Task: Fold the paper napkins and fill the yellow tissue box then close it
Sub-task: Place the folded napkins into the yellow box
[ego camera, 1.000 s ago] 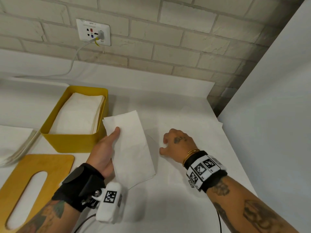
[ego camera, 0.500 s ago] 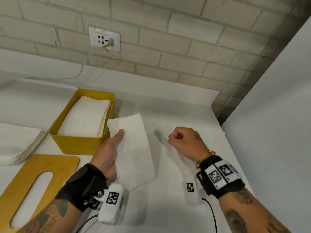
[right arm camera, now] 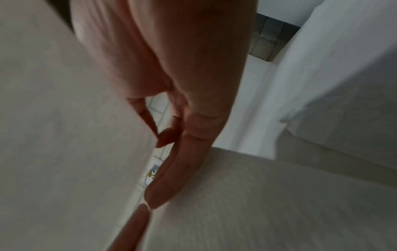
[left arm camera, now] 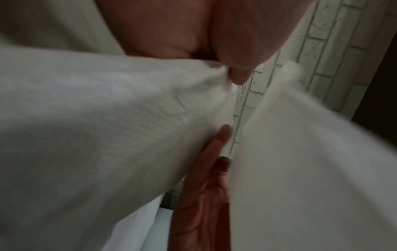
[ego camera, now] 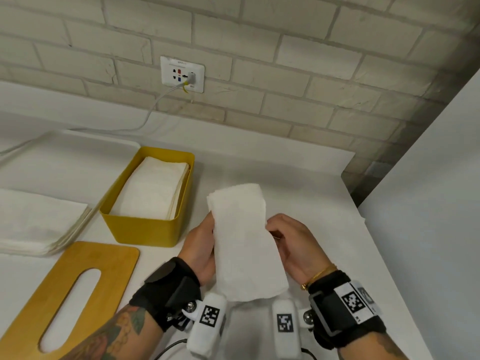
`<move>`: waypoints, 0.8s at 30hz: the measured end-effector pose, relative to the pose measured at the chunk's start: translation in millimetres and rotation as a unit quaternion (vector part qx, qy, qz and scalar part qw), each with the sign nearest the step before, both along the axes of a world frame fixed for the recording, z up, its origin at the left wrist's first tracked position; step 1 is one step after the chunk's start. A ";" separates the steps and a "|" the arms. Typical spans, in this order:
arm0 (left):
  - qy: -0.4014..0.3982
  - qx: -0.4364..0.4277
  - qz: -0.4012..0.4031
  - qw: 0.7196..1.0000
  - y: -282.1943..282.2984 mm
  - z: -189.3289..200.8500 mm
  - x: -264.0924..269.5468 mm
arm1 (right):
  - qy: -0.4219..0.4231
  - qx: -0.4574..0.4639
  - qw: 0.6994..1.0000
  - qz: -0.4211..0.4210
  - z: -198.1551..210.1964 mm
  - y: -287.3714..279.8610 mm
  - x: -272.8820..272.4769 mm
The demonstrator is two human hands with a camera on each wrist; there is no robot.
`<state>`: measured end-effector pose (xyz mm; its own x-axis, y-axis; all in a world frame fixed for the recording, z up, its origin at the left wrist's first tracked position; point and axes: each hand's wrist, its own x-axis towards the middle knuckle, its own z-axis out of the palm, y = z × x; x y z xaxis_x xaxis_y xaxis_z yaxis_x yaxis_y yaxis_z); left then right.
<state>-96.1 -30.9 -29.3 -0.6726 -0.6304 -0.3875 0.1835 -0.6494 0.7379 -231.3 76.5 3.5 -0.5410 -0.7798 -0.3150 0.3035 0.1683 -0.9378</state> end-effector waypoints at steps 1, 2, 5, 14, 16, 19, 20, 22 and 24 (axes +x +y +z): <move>-0.003 0.004 -0.001 1.000 0.6 -0.3 0.8 | -0.008 0.013 1.000 -0.004 -2.8 0.8 -0.6; -0.006 0.005 -0.001 1.000 1.2 -0.1 0.6 | -0.013 0.025 1.000 -0.006 -2.7 1.2 0.0; -0.012 0.004 -0.006 1.000 2.5 -1.4 -0.7 | -0.010 0.053 0.999 0.002 -3.7 1.0 2.8; 0.004 0.002 -0.021 1.000 1.9 -0.8 -0.2 | 0.164 0.081 0.983 -0.015 -23.1 -2.4 3.8; 0.029 0.007 -0.027 0.999 1.3 -1.0 0.1 | 0.197 0.088 0.976 -0.015 -25.1 -2.8 3.7; 0.048 0.009 -0.034 0.998 2.4 -1.6 0.6 | 0.236 0.102 0.966 -0.020 -26.8 -3.3 5.2; 0.047 0.001 -0.040 0.998 3.4 -2.0 1.0 | 0.238 0.106 0.965 -0.022 -27.9 -3.8 5.0; 0.027 -0.026 -0.052 0.998 4.2 -7.0 0.9 | 0.239 0.112 0.964 -0.021 -30.2 -4.0 6.2; 0.003 -0.047 -0.055 0.997 3.2 -13.1 0.4 | 0.230 0.110 0.967 -0.014 -32.2 -3.5 7.8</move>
<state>-95.7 -27.7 -42.5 -0.7421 -0.5857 -0.3260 0.1184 -0.5933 0.7962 -223.5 72.9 -28.7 -0.6836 -0.7040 -0.1924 -0.1289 0.3760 -0.9176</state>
